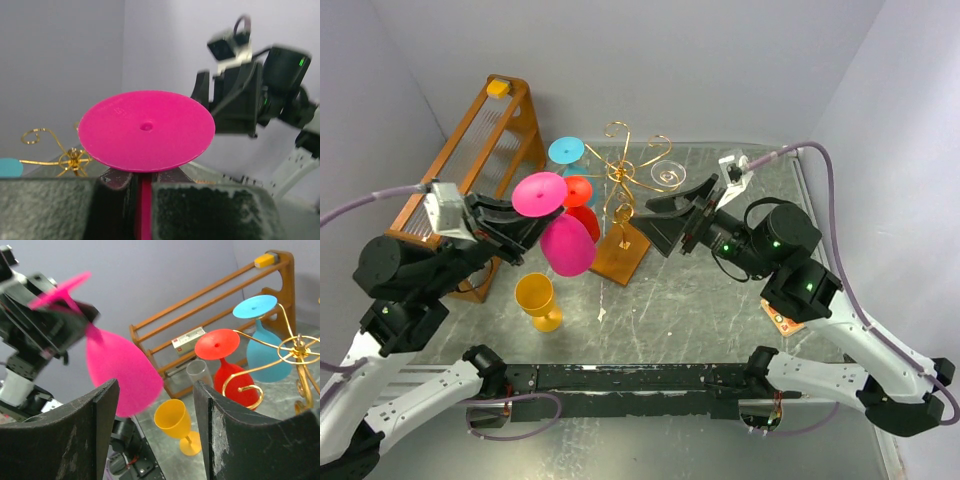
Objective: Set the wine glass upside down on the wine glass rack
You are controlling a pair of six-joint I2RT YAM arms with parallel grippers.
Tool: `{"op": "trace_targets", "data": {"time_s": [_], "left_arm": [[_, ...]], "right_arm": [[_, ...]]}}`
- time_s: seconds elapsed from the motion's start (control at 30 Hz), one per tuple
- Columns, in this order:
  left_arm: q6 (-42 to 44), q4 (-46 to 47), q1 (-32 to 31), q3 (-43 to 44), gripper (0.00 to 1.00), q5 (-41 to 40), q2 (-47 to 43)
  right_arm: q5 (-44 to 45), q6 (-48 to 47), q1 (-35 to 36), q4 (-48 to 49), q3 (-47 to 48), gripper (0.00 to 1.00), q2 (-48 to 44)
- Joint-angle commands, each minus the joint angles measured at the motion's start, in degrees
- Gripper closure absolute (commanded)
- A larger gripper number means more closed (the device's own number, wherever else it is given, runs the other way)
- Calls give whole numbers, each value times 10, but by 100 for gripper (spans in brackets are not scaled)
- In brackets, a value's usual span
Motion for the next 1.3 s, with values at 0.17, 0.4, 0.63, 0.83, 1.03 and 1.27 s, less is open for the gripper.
{"op": "trace_targets", "data": {"time_s": [0.17, 0.4, 0.63, 0.83, 1.03, 1.27], "left_arm": [[108, 3, 3, -76, 93, 98, 1], [133, 7, 2, -103, 93, 109, -9], [142, 15, 2, -113, 93, 127, -5], [156, 2, 3, -109, 93, 144, -1], [161, -7, 2, -113, 93, 150, 2], [164, -13, 2, -114, 93, 149, 7]], "right_arm": [[-71, 159, 2, 103, -16, 40, 41], [-93, 235, 3, 182, -63, 42, 33], [-89, 283, 3, 149, -39, 52, 72], [-99, 325, 3, 148, -41, 61, 103], [-96, 340, 2, 141, -46, 64, 103], [-92, 335, 3, 125, -37, 64, 102]]}}
